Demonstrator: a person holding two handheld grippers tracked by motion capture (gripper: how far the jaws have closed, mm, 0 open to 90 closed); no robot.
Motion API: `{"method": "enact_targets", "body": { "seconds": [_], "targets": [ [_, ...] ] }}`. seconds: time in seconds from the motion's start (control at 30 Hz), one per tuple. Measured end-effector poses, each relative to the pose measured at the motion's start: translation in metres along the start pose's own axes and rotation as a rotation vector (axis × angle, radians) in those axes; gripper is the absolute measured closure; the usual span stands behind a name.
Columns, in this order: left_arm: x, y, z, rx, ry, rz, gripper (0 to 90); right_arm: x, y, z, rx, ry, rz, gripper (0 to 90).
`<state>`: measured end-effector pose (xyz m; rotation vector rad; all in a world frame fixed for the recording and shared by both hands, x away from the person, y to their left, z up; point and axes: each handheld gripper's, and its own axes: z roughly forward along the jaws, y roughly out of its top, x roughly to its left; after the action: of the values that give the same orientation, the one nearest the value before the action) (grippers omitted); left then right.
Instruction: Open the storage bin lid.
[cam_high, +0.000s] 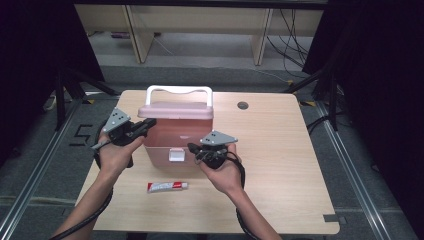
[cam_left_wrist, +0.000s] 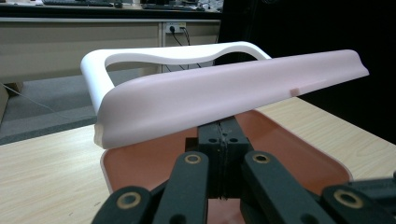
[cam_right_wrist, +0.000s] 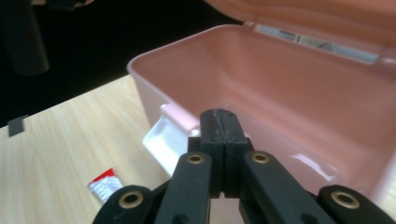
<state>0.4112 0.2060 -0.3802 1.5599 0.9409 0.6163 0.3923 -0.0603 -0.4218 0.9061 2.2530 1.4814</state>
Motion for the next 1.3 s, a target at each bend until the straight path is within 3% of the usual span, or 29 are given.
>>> {"method": "enact_targets", "body": {
  "seconds": [0.2, 0.23, 0.43, 0.63, 0.7, 0.8, 0.83, 0.9, 0.97, 1.03, 1.07, 1.3],
  "targets": [
    [0.001, 0.003, 0.001, 0.002, 0.003, 0.004, 89.6, 0.008, -0.003, 0.008, 0.021, 0.025, -0.031, 90.0],
    [0.001, 0.004, 0.001, 0.001, 0.003, 0.004, 89.6, 0.008, -0.003, 0.01, 0.011, 0.027, -0.054, 90.0],
    [0.002, 0.006, 0.003, -0.002, 0.005, 0.006, 89.6, 0.016, -0.006, 0.019, 0.037, 0.043, -0.044, 90.0],
    [0.003, 0.009, 0.005, -0.004, 0.004, 0.006, 89.6, 0.017, -0.004, 0.026, 0.051, 0.038, -0.081, 90.0],
    [0.004, 0.01, 0.006, -0.003, 0.006, 0.006, 89.6, 0.018, -0.004, 0.028, 0.063, 0.041, -0.056, 90.0],
    [0.004, 0.012, 0.007, -0.005, 0.006, 0.008, 89.6, 0.017, -0.004, 0.033, 0.058, 0.038, -0.087, 90.0],
    [0.004, 0.013, 0.007, -0.005, 0.007, 0.008, 89.6, 0.019, -0.005, 0.033, 0.068, 0.04, -0.067, 90.0],
    [0.005, 0.014, 0.008, -0.006, 0.008, 0.009, 89.6, 0.02, -0.005, 0.035, 0.054, 0.037, -0.07, 90.0],
    [0.005, 0.015, 0.008, -0.006, 0.009, 0.009, 89.6, 0.02, -0.005, 0.034, 0.078, 0.038, -0.073, 90.0],
    [0.005, 0.016, 0.009, -0.007, 0.009, 0.01, 89.6, 0.021, -0.007, 0.037, 0.062, 0.034, -0.082, 90.0],
    [0.006, 0.016, 0.009, -0.005, 0.01, 0.011, 89.6, 0.02, -0.007, 0.036, 0.083, 0.036, -0.081, 90.0],
    [0.007, 0.021, 0.011, -0.007, 0.015, 0.014, 89.7, 0.02, -0.007, 0.037, 0.096, 0.035, -0.082, 90.0]
  ]
}}
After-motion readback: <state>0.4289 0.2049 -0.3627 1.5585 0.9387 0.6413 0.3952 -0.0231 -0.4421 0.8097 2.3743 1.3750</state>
